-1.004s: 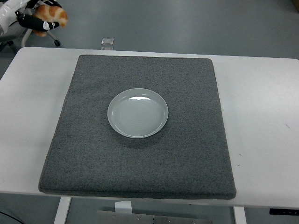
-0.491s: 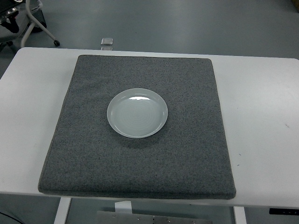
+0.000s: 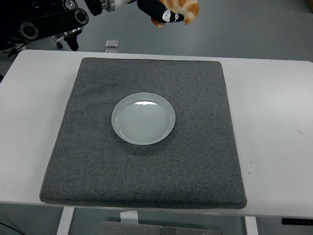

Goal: Place the bread on the plate

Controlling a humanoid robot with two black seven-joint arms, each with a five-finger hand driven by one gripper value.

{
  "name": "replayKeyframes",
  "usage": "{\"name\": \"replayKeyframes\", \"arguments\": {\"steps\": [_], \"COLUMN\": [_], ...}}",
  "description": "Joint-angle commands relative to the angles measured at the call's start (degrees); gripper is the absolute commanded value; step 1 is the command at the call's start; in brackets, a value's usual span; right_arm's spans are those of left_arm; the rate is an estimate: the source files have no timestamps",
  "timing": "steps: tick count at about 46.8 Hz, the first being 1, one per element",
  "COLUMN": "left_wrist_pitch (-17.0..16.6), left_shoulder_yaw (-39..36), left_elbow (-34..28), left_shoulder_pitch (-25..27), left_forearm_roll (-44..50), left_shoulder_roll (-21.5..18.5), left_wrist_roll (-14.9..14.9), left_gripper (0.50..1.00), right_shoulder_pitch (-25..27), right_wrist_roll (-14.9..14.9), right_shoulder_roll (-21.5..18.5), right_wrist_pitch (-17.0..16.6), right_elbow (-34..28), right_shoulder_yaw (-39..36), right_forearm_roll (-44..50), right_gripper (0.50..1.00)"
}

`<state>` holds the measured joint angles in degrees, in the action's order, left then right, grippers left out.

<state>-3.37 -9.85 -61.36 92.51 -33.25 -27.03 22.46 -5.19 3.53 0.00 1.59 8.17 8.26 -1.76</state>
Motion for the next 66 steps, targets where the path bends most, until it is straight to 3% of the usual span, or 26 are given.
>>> {"name": "replayKeyframes", "arguments": {"steps": [1, 9, 25, 34, 50, 66], "left_wrist_pitch": [-1.7, -8.1, -14.6, -18.4, -20.9, -21.2], "left_shoulder_yaw": [-2.4, -8.1, -8.4, -8.4, -8.5, -8.3], "left_elbow": [-4.0, -9.0, -9.7, -10.0, -9.7, -7.7], "left_shoulder_pitch": [-0.5, -1.5, -15.9, -21.1, -23.4, -26.6], "left_forearm_roll": [-0.1, -0.8, -9.1, -12.9, -14.0, -14.0], "left_shoulder_roll": [-0.7, -0.7, -0.1, -0.2, -1.8, -2.5], "left_wrist_roll": [0.0, 0.0, 0.1, 0.3, 0.7, 0.9], "left_gripper": [0.500, 0.500, 0.500, 0.500, 0.500, 0.500], "right_shoulder_pitch": [0.0, 0.0, 0.0, 0.0, 0.0, 0.0], "right_wrist_roll": [0.0, 0.0, 0.1, 0.1, 0.1, 0.1], "right_shoulder_roll": [0.0, 0.0, 0.0, 0.0, 0.0, 0.0], "right_wrist_pitch": [0.0, 0.0, 0.0, 0.0, 0.0, 0.0], "right_elbow": [0.0, 0.0, 0.0, 0.0, 0.0, 0.0], "right_shoulder_yaw": [0.0, 0.0, 0.0, 0.0, 0.0, 0.0], "right_forearm_roll": [0.0, 0.0, -0.1, -0.1, -0.1, -0.1], "right_gripper": [0.930, 0.930, 0.932, 0.930, 0.930, 0.932]}}
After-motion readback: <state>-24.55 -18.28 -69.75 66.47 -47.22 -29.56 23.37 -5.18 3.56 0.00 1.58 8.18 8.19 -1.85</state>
